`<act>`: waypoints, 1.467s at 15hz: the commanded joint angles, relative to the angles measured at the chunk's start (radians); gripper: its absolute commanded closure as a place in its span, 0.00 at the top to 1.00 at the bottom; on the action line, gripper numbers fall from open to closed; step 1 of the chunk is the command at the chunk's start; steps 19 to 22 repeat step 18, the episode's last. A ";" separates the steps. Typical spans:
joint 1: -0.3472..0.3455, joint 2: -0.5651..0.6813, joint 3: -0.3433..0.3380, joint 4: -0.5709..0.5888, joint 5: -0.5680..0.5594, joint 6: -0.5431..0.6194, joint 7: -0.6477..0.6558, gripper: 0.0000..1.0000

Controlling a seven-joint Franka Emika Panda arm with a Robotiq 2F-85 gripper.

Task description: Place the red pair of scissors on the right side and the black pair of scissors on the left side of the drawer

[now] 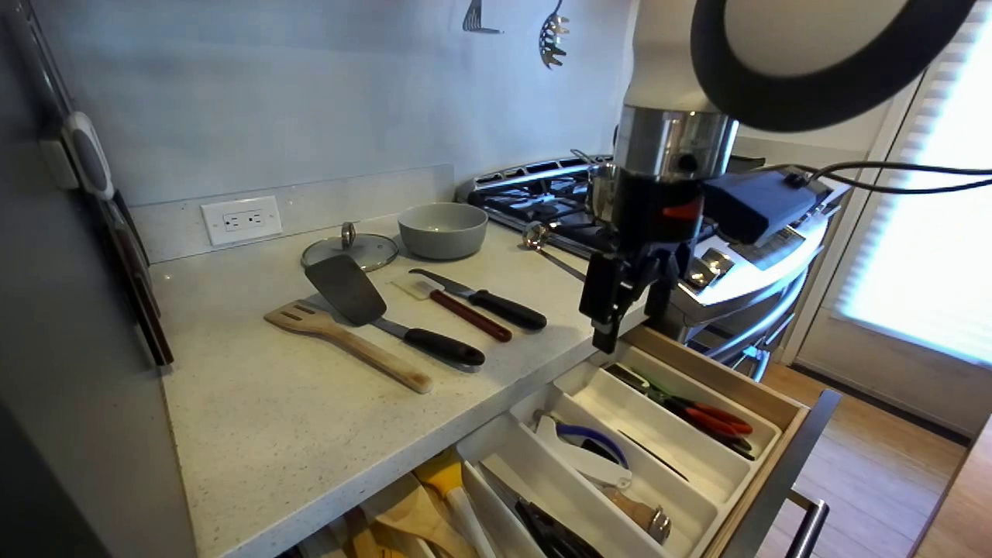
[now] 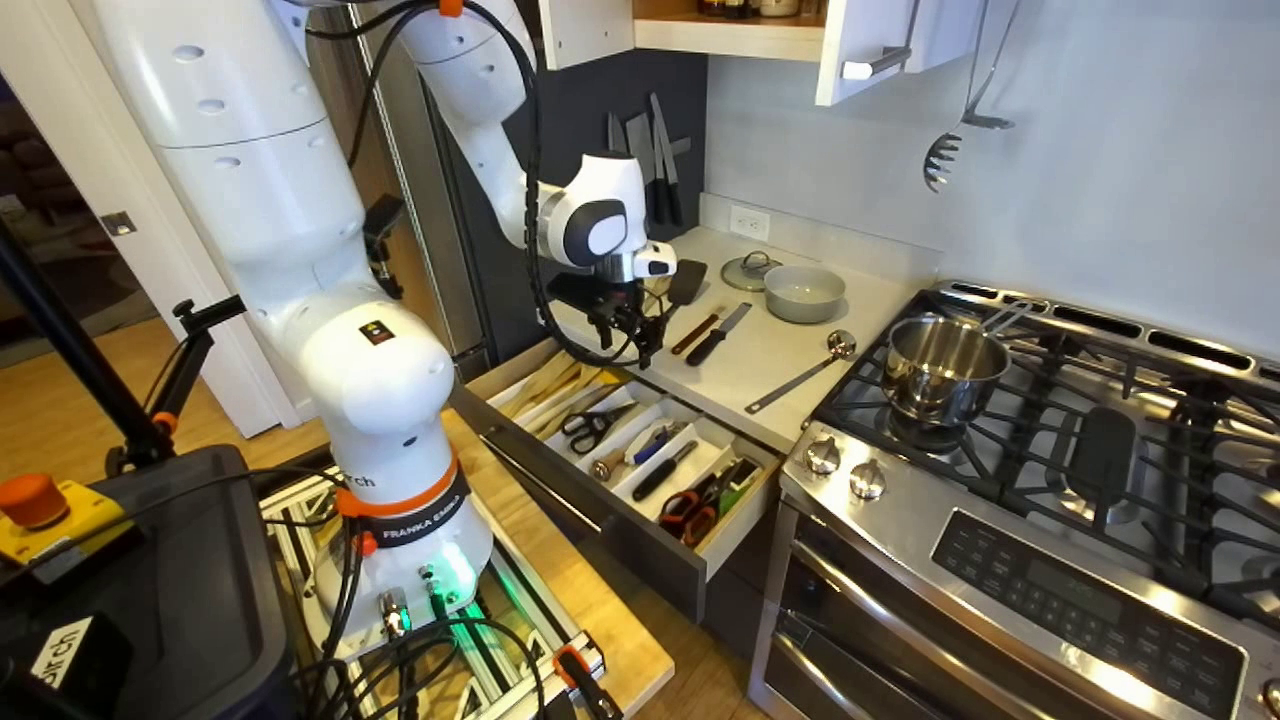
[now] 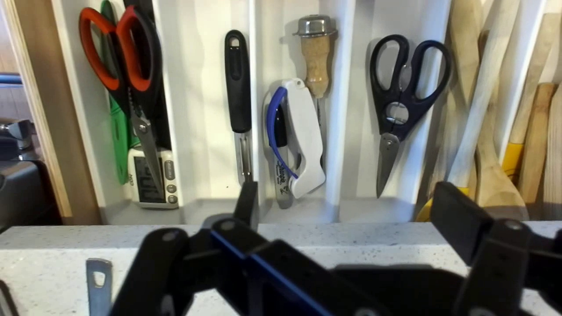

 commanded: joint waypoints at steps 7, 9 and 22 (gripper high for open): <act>-0.042 -0.295 -0.062 -0.015 0.053 -0.329 -0.021 1.00; -0.055 -0.337 -0.073 -0.014 0.047 -0.365 -0.020 1.00; -0.080 -0.361 -0.081 0.003 0.039 -0.378 -0.011 1.00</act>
